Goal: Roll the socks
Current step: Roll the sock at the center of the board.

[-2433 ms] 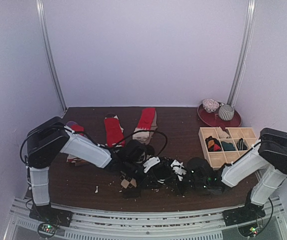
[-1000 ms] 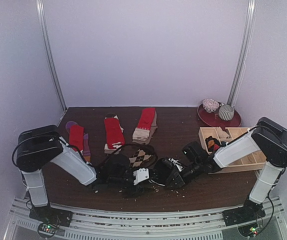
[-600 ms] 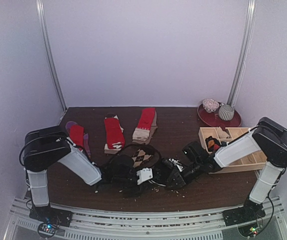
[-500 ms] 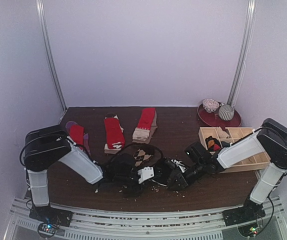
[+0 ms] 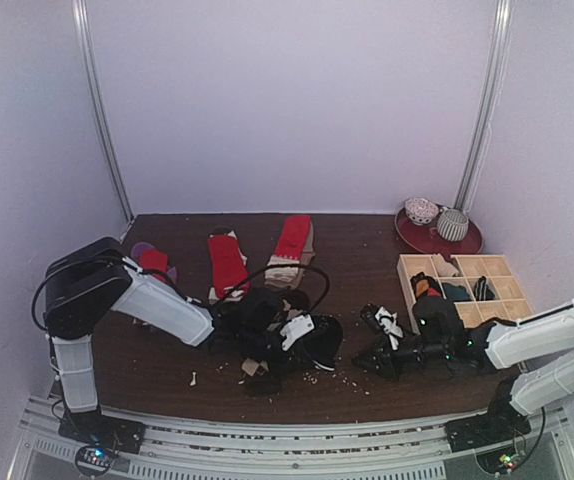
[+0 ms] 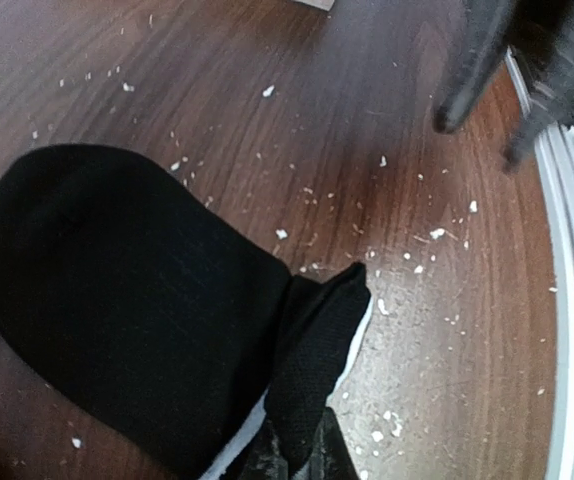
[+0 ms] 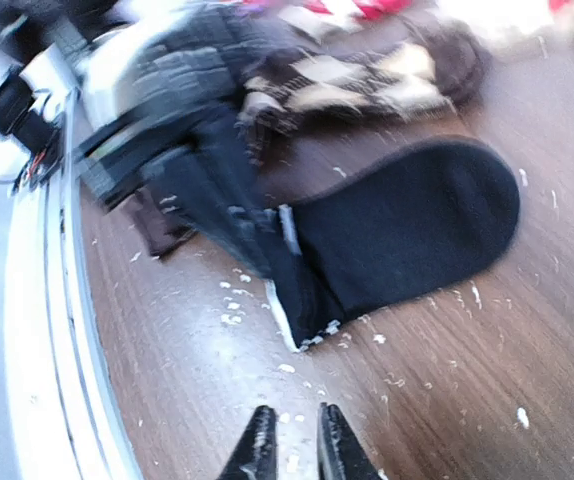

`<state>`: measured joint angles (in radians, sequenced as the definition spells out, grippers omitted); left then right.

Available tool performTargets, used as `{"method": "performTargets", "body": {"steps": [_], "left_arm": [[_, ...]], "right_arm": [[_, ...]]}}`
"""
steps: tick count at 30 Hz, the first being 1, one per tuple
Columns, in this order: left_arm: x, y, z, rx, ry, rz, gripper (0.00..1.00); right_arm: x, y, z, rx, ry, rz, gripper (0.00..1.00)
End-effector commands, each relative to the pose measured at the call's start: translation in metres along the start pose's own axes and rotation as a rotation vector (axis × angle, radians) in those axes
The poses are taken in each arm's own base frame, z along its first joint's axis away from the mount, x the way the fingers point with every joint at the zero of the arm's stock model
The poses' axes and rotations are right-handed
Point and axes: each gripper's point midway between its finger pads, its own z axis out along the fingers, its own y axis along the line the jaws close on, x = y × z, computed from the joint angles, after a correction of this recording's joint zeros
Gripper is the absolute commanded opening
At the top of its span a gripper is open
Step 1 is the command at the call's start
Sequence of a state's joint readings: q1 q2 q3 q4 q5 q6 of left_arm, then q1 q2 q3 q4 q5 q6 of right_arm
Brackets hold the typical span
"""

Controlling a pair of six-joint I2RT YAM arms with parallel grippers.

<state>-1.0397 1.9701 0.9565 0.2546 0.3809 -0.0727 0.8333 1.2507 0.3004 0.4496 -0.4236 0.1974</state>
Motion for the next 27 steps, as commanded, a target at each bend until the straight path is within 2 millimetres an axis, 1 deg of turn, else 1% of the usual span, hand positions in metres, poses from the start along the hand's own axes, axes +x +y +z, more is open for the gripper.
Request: {"method": "performTargets", "body": {"steps": [1, 2, 4, 5, 8, 11, 14, 18, 20, 22, 27], "left_arm": [[0.081, -0.016, 0.0, 0.094, 0.288, -0.286, 0.0], [0.082, -0.017, 0.0, 0.104, 0.296, -0.302, 0.0], [0.083, -0.018, 0.001, 0.126, 0.3, -0.334, 0.0], [0.085, -0.017, 0.002, 0.136, 0.302, -0.353, 0.0], [0.091, -0.018, 0.006, 0.165, 0.316, -0.388, 0.0], [0.095, -0.02, 0.008, 0.179, 0.328, -0.4, 0.0], [0.096, -0.022, 0.007, 0.194, 0.331, -0.409, 0.0], [0.099, -0.022, 0.007, 0.196, 0.332, -0.416, 0.0], [0.101, -0.022, 0.006, 0.198, 0.335, -0.417, 0.0], [0.101, -0.022, 0.006, 0.197, 0.335, -0.416, 0.0], [0.104, -0.021, 0.005, 0.195, 0.34, -0.416, 0.0]], "right_arm": [[-0.028, 0.02, -0.008, 0.053, -0.233, -0.346, 0.24], [-0.028, 0.025, -0.008, 0.049, -0.248, -0.385, 0.27], [-0.024, 0.029, -0.001, 0.055, -0.232, -0.448, 0.29], [-0.026, 0.033, 0.004, 0.048, -0.225, -0.48, 0.3], [-0.017, 0.04, 0.025, 0.026, -0.143, -0.574, 0.32], [-0.011, 0.038, 0.044, 0.027, -0.082, -0.615, 0.33], [-0.008, 0.038, 0.053, 0.017, -0.064, -0.635, 0.33], [-0.003, 0.032, 0.063, 0.029, -0.012, -0.636, 0.33], [0.005, 0.026, 0.068, 0.044, 0.025, -0.628, 0.32], [0.01, 0.02, 0.07, 0.063, 0.039, -0.619, 0.32], [0.013, 0.005, 0.069, 0.141, 0.046, -0.607, 0.33]]}}
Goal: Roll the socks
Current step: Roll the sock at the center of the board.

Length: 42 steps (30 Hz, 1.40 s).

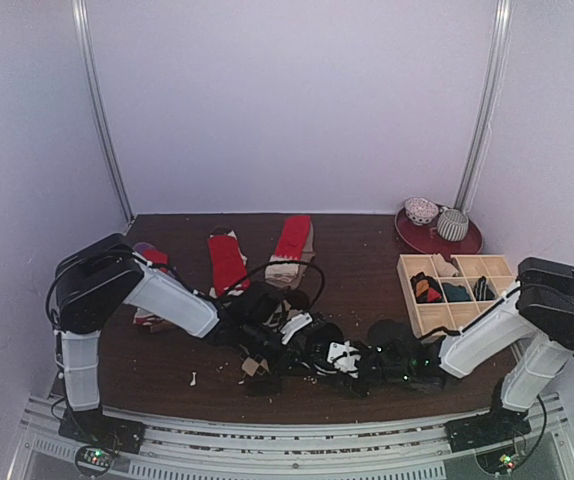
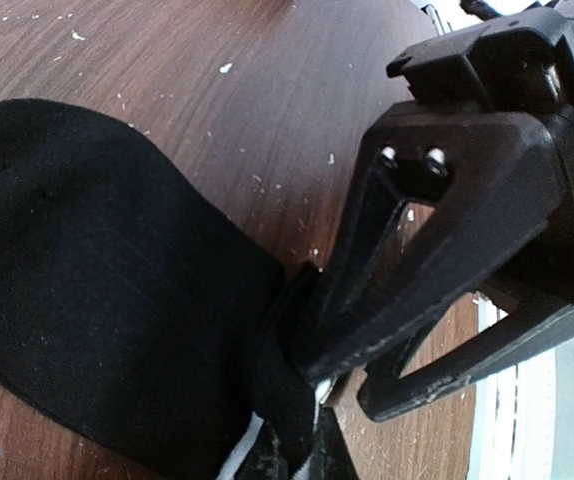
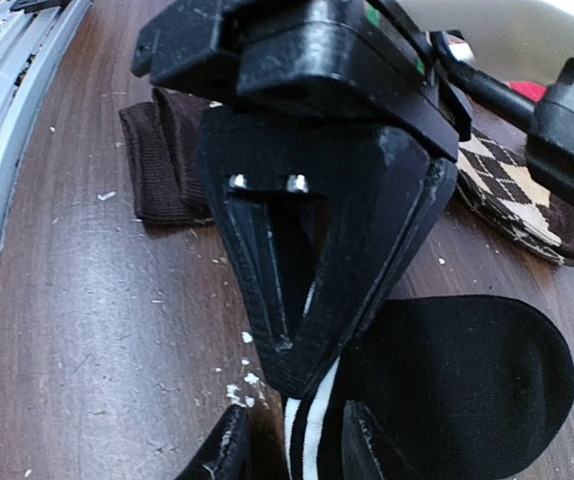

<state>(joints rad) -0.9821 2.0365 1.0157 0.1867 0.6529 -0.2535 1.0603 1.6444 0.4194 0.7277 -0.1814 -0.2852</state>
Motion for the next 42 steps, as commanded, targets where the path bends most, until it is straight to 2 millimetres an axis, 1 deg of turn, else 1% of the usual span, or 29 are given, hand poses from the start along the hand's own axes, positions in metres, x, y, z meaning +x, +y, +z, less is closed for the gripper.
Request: {"method": "performTargets", "body": {"steps": [1, 4, 9, 11, 14, 16, 19, 20, 21, 22, 25, 26, 27, 28, 29, 33, 34, 36, 37, 38, 39, 40, 41, 42], "left_arm": [[0.096, 0.019, 0.006, -0.063, 0.26, -0.198, 0.0], [0.096, 0.019, 0.006, -0.06, 0.26, -0.198, 0.0], [0.094, 0.018, 0.006, -0.057, 0.258, -0.192, 0.0], [0.094, 0.018, 0.006, -0.052, 0.258, -0.189, 0.0], [0.093, 0.018, 0.007, -0.047, 0.257, -0.18, 0.0], [0.089, 0.017, 0.007, -0.044, 0.249, -0.162, 0.04], [0.078, 0.019, 0.005, -0.065, 0.225, -0.122, 0.26], [0.072, 0.019, 0.003, -0.076, 0.209, -0.102, 0.39], [0.067, 0.02, 0.0, -0.095, 0.194, -0.082, 0.6], [0.059, 0.021, -0.003, -0.116, 0.174, -0.058, 0.72], [0.031, 0.026, -0.019, -0.209, 0.106, 0.034, 0.93], [0.021, 0.028, -0.026, -0.244, 0.077, 0.061, 0.98], [0.012, 0.03, -0.033, -0.285, 0.049, 0.095, 0.98], [-0.001, 0.032, -0.042, -0.338, 0.009, 0.129, 0.98], [-0.008, 0.034, -0.051, -0.384, -0.022, 0.162, 0.98], [-0.045, 0.038, -0.099, -0.593, -0.237, 0.263, 0.98], [-0.049, 0.038, -0.11, -0.636, -0.287, 0.278, 0.98], [-0.062, 0.029, -0.132, -0.684, -0.424, 0.339, 0.98], [-0.064, 0.022, -0.14, -0.684, -0.488, 0.377, 0.98], [-0.069, 0.01, -0.146, -0.657, -0.56, 0.425, 0.98], [-0.071, 0.002, -0.15, -0.633, -0.615, 0.461, 0.98], [-0.071, -0.009, -0.147, -0.581, -0.64, 0.514, 0.98], [-0.07, -0.02, -0.139, -0.513, -0.635, 0.575, 0.98], [-0.068, -0.032, -0.125, -0.418, -0.601, 0.645, 0.96]], "right_arm": [[0.014, -0.014, -0.002, 0.095, 0.047, 0.007, 0.33], [0.019, -0.017, -0.005, 0.106, 0.055, 0.013, 0.34], [0.028, -0.015, 0.004, 0.082, 0.097, 0.04, 0.31], [0.035, -0.013, 0.007, 0.076, 0.121, 0.062, 0.26], [0.039, -0.012, 0.008, 0.071, 0.128, 0.123, 0.2], [0.043, -0.012, 0.009, 0.069, 0.135, 0.182, 0.15], [0.051, -0.015, 0.007, 0.06, 0.15, 0.299, 0.07], [0.053, -0.015, 0.005, 0.053, 0.148, 0.336, 0.05], [0.053, -0.012, 0.004, 0.034, 0.146, 0.364, 0.05], [0.053, -0.009, 0.002, 0.016, 0.141, 0.392, 0.05], [0.052, 0.0, 0.0, -0.042, 0.142, 0.467, 0.05], [0.053, 0.002, -0.001, -0.057, 0.15, 0.494, 0.05], [0.054, 0.003, 0.0, -0.067, 0.159, 0.532, 0.05], [0.057, 0.005, -0.001, -0.083, 0.172, 0.558, 0.05], [0.061, 0.007, -0.001, -0.096, 0.187, 0.585, 0.05], [0.077, 0.015, -0.003, -0.125, 0.238, 0.671, 0.05], [0.08, 0.016, -0.004, -0.128, 0.248, 0.685, 0.05], [0.085, 0.016, -0.006, -0.126, 0.258, 0.716, 0.05], [0.087, 0.016, -0.007, -0.125, 0.267, 0.733, 0.05], [0.089, 0.017, -0.008, -0.13, 0.278, 0.749, 0.05], [0.091, 0.018, -0.008, -0.137, 0.289, 0.769, 0.05], [0.095, 0.019, -0.009, -0.144, 0.304, 0.793, 0.05], [0.096, 0.019, -0.009, -0.153, 0.312, 0.813, 0.05], [0.098, 0.02, -0.01, -0.157, 0.321, 0.836, 0.05]]}}
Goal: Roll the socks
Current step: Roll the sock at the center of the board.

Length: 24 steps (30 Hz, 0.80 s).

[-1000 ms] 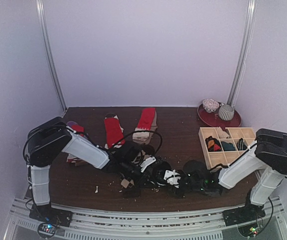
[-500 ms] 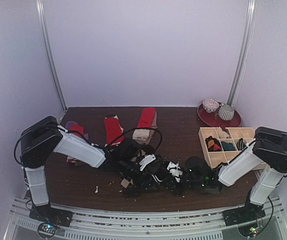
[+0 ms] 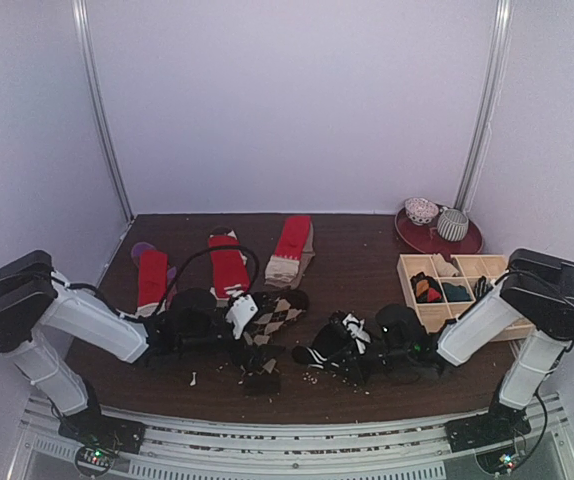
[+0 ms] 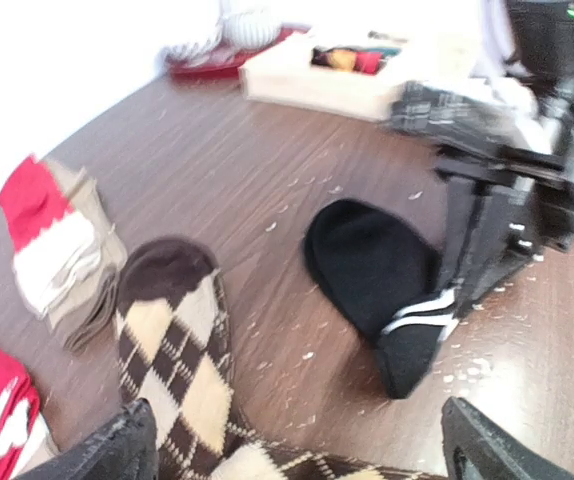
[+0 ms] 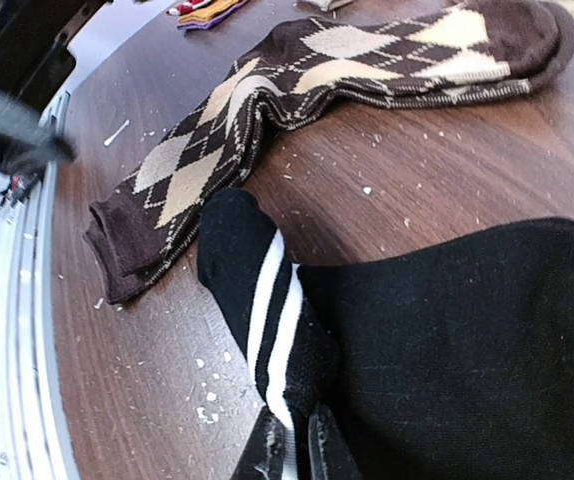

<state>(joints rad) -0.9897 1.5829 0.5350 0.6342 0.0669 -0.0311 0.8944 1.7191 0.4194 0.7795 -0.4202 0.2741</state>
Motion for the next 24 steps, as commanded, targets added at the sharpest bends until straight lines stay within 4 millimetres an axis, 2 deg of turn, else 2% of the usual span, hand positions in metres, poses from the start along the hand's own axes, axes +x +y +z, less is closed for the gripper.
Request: {"method": "performTargets", "body": {"steps": [1, 2, 3, 4, 10, 15, 19, 24], "left_arm": [[-0.052, -0.04, 0.0, 0.217, -0.27, 0.206, 0.83], [-0.05, -0.051, 0.007, 0.283, -0.253, 0.23, 0.71], [-0.044, -0.057, 0.016, 0.33, -0.223, 0.246, 0.62], [-0.038, -0.063, 0.023, 0.367, -0.202, 0.257, 0.59], [-0.011, -0.072, 0.048, 0.44, -0.12, 0.309, 0.62], [0.016, -0.071, 0.062, 0.432, -0.058, 0.308, 0.62], [0.021, -0.07, 0.068, 0.424, -0.057, 0.316, 0.64], [0.025, -0.072, 0.079, 0.448, -0.039, 0.33, 0.61]], "right_arm": [[0.09, -0.018, -0.012, 0.049, 0.309, 0.219, 0.05], [0.092, -0.018, -0.013, 0.046, 0.316, 0.231, 0.05], [0.093, -0.018, -0.013, 0.041, 0.321, 0.242, 0.05], [0.095, -0.017, -0.014, 0.037, 0.327, 0.249, 0.05], [0.1, -0.022, -0.016, 0.039, 0.357, 0.264, 0.05], [0.101, -0.025, -0.015, 0.036, 0.373, 0.264, 0.06], [0.102, -0.025, -0.015, 0.028, 0.383, 0.268, 0.05], [0.101, -0.026, -0.015, 0.024, 0.382, 0.276, 0.05]]}}
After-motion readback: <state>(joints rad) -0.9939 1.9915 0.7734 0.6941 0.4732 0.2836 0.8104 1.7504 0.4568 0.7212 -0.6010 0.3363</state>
